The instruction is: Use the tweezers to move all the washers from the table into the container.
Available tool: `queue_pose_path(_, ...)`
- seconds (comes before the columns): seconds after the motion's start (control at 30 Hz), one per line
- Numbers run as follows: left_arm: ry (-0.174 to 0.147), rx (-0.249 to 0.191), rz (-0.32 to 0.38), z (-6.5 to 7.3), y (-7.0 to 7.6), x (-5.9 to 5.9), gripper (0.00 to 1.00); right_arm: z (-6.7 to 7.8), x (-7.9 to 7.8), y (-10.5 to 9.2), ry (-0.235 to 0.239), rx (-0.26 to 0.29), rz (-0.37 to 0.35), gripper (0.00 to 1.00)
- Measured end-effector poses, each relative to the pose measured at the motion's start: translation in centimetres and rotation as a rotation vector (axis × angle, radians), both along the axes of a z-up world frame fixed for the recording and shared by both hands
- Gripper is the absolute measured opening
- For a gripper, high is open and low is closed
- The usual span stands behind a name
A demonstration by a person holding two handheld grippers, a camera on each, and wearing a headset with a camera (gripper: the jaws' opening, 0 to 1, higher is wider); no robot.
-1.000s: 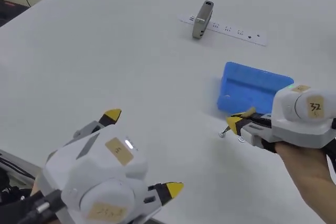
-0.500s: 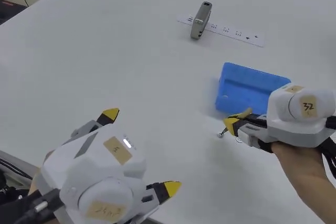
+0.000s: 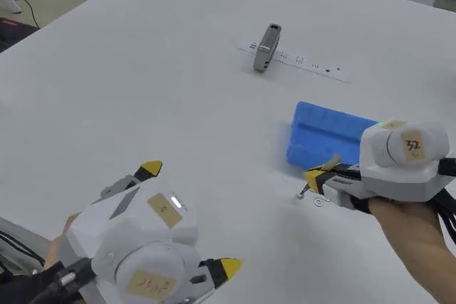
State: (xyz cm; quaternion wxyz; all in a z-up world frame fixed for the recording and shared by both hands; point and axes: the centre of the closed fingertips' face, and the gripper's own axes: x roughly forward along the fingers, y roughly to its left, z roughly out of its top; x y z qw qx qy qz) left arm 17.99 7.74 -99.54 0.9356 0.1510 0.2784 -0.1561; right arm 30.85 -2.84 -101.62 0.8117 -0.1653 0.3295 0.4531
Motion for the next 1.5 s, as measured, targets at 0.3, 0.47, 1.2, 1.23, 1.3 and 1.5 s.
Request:
queue_pose_path(0.3, -0.022, 0.01, 0.0, 0.4, 0.0, 0.1, 0.99, 2.1, 0.3, -0.2, -0.016, 0.019, 0.007, 0.01)
queue_pose_path(0.47, -0.025, 0.012, -0.006, 0.4, -0.1, 0.1, 0.99, 2.9, 0.5, -0.4, -0.03, 0.004, 0.015, 0.01)
queue_pose_path(1.2, -0.006, 0.016, -0.018, 0.1, -0.2, -0.1, 0.99, 5.4, 2.5, -0.5, -0.059, -0.005, 0.026, 0.01)
queue_pose_path(1.23, -0.002, 0.012, -0.02, 0.0, -0.3, -0.1, 0.99, 5.4, 2.6, -0.5, -0.061, -0.006, 0.026, 0.01)
queue_pose_path(1.3, 0.006, 0.015, -0.02, -0.1, -0.3, -0.2, 0.99, 5.4, 2.8, -0.4, -0.061, -0.006, 0.027, 0.01)
queue_pose_path(1.5, 0.011, 0.021, -0.02, -0.2, -0.3, -0.2, 0.99, 5.7, 4.0, -0.2, -0.071, -0.002, 0.019, 0.01)
